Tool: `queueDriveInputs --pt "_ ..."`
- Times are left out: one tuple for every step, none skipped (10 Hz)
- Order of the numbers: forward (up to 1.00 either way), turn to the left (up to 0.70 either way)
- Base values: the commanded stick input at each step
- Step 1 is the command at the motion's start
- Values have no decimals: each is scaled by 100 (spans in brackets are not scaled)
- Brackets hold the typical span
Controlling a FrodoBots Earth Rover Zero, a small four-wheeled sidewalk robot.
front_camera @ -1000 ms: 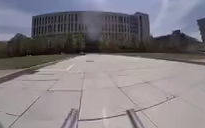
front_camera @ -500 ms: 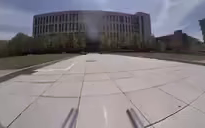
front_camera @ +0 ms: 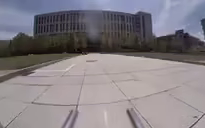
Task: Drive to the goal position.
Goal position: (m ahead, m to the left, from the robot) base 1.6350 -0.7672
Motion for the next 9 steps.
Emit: queueDriveInputs --pt "50 0" --pt "50 0" --pt "50 0" --pt "50 0" --pt "50 0" --pt "50 0" --pt "50 0" --pt "50 0" --pt "50 0"
